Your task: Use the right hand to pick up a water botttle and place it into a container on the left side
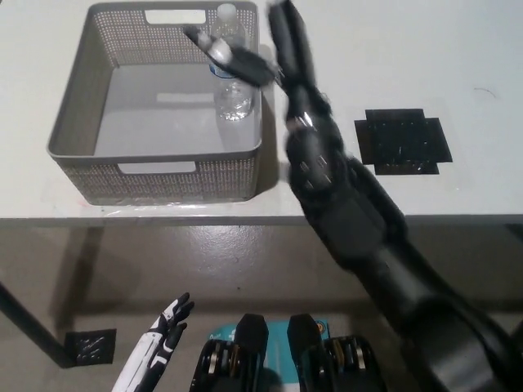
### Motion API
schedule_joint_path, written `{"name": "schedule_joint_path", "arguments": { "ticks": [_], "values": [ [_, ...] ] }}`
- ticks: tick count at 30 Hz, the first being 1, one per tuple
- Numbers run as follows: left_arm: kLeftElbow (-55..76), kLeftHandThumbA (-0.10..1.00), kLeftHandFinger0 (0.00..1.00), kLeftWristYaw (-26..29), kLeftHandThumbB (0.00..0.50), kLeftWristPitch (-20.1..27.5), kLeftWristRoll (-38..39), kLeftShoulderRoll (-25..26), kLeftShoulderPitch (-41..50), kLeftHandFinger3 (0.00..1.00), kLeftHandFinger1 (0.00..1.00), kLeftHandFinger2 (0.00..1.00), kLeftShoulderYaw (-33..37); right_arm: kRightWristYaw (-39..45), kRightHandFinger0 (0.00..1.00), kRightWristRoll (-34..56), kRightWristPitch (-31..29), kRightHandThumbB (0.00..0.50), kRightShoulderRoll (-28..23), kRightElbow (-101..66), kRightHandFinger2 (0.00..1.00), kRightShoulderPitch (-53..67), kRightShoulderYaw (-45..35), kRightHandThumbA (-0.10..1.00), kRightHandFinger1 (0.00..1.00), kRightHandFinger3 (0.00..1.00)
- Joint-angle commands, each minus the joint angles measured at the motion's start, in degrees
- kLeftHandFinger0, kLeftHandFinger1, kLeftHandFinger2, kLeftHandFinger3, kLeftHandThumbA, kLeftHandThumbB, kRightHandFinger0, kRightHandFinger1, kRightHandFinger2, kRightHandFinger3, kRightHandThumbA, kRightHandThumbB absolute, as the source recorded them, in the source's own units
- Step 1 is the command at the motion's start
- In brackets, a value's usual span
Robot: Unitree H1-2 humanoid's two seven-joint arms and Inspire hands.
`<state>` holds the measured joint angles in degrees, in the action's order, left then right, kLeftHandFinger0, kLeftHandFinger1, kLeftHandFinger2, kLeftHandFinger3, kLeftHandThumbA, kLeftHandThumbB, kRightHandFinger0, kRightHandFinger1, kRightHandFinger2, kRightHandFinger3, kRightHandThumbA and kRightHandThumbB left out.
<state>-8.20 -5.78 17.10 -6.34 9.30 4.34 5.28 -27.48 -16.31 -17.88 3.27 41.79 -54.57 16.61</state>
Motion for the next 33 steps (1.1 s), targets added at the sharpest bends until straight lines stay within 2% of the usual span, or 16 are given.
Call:
{"name": "schedule_joint_path", "arguments": {
  "ticks": [1,2,5,8,9,11,19,20,23,25,29,32,33],
  "values": [
    [2.69,1.0,1.0,-0.88,0.08,1.13,2.29,1.51,0.95,1.0,1.0,1.0,-1.21,11.02,1.0,6.65,4.56,0.36,-17.29,-62.41,1.0,28.97,-9.02,1.0,1.0,1.0],
    [2.33,1.0,1.0,-0.79,0.07,1.3,2.33,1.42,0.92,1.0,1.0,1.0,-1.24,10.45,1.0,6.97,2.96,0.344,-18.15,-62.85,1.0,32.87,-9.66,1.0,1.0,1.0],
    [1.49,1.0,1.0,-0.78,0.082,1.64,2.94,1.25,1.02,1.0,1.0,1.0,-1.43,7.77,1.0,4.88,-0.55,0.355,-18.32,-59.39,1.0,42.31,-11.1,1.0,1.0,1.0],
    [0.77,1.0,1.0,-0.37,0.086,1.76,2.67,1.01,1.07,1.0,1.0,1.0,-1.54,6.95,1.0,8.32,-3.35,0.347,-18.4,-53.83,1.0,48.86,-10.89,1.0,1.0,1.0],
    [0.62,1.0,1.0,-0.25,0.086,1.85,2.71,0.87,1.21,1.0,1.0,1.0,-1.57,6.71,1.0,8.48,-4.89,0.318,-18.39,-52.07,1.0,50.08,-10.63,1.0,1.0,1.0],
    [0.21,1.0,1.0,-0.06,0.087,2.15,2.91,0.66,1.24,1.0,1.0,1.0,-1.72,6.74,1.0,10.14,-8.54,0.304,-18.08,-47.52,1.0,51.86,-9.54,1.0,1.0,1.0],
    [0.17,1.0,1.0,0.16,0.075,1.8,3.46,0.18,0.8,1.0,1.0,1.0,-2.46,6.55,1.0,7.36,-9.05,0.309,-15.83,-37.19,1.0,56.59,-6.64,1.0,1.0,1.0],
    [0.0,1.0,1.0,0.08,0.068,2.07,3.57,0.07,0.8,1.0,1.0,1.0,-2.6,6.79,1.0,7.49,-9.05,0.292,-15.81,-36.0,1.0,57.06,-6.29,0.97,1.0,1.0],
    [0.44,1.0,1.0,0.62,0.06,1.52,2.81,0.28,0.09,1.0,1.0,1.0,-3.18,10.22,1.0,11.34,-9.05,0.29,-15.19,-34.05,1.0,56.98,-6.71,0.96,1.0,1.0],
    [0.44,1.0,1.0,1.11,0.07,0.79,2.9,0.05,-1.08,1.0,1.0,1.0,-3.95,12.65,1.0,14.04,-9.05,0.248,-15.11,-32.79,1.0,56.14,-7.27,0.92,1.0,1.0],
    [0.14,1.0,1.0,1.18,0.061,0.52,2.51,-0.07,-2.76,1.0,1.0,1.0,-4.55,15.46,1.0,17.1,-9.04,0.25,-14.86,-29.9,1.0,54.48,-8.58,0.93,1.0,1.0],
    [-0.58,1.0,1.0,1.07,0.054,1.4,2.63,0.03,-2.72,1.0,1.0,1.0,-4.66,16.99,1.0,17.92,-9.04,0.228,-14.49,-28.97,1.0,54.35,-9.36,0.91,1.0,1.0],
    [-1.38,1.0,1.0,1.03,0.066,1.94,2.74,0.11,-3.03,1.0,1.0,1.0,-4.72,17.4,1.0,17.79,-9.05,0.227,-14.43,-28.5,1.0,54.08,-9.54,0.91,1.0,1.0]
  ]
}}
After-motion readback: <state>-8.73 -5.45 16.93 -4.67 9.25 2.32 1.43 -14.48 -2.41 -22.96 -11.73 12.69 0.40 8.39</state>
